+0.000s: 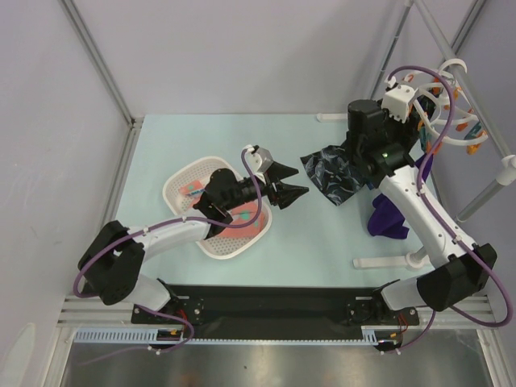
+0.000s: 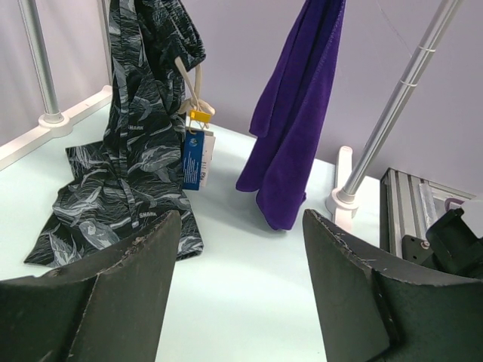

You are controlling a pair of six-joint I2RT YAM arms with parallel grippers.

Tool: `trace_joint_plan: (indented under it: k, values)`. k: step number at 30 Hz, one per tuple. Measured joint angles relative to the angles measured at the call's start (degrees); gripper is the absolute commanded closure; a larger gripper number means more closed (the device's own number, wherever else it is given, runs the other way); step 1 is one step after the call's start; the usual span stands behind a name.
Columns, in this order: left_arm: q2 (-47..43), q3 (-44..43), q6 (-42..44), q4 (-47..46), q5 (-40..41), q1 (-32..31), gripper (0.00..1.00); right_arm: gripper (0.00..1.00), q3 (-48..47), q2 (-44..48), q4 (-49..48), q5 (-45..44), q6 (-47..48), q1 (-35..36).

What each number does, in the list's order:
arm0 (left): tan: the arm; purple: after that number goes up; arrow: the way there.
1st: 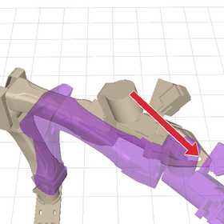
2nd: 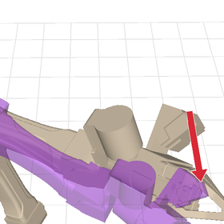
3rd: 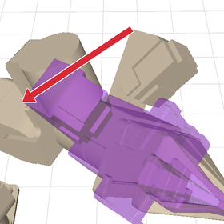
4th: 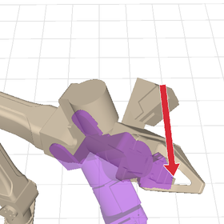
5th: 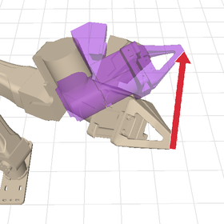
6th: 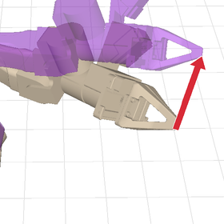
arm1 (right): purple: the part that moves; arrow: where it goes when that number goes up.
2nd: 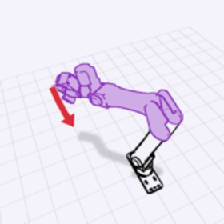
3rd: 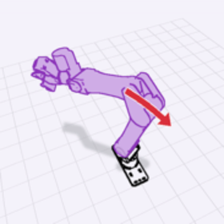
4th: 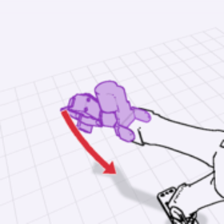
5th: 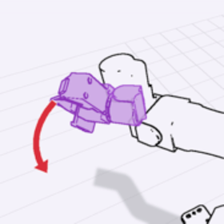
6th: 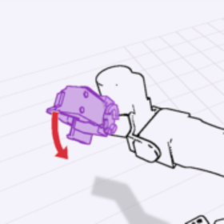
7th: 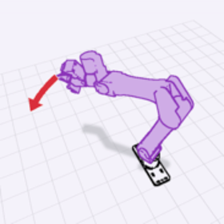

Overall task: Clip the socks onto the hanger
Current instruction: Open the clamp at the hanger.

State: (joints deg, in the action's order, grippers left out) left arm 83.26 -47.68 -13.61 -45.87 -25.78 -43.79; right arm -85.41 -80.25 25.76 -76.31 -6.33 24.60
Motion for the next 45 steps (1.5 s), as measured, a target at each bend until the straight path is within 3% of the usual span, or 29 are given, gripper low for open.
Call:
trace_joint_plan:
  k: [24,45]
  values:
    - [0.85,0.02,-1.01,-0.42,-0.59,0.26,0.29,0.33,3.19,0.59,-16.02,1.77,11.56,-4.13]
    - [1.97,0.02,-2.01,-1.73,-1.84,0.48,0.29,0.41,3.02,-0.13,-17.51,4.07,12.85,-6.05]
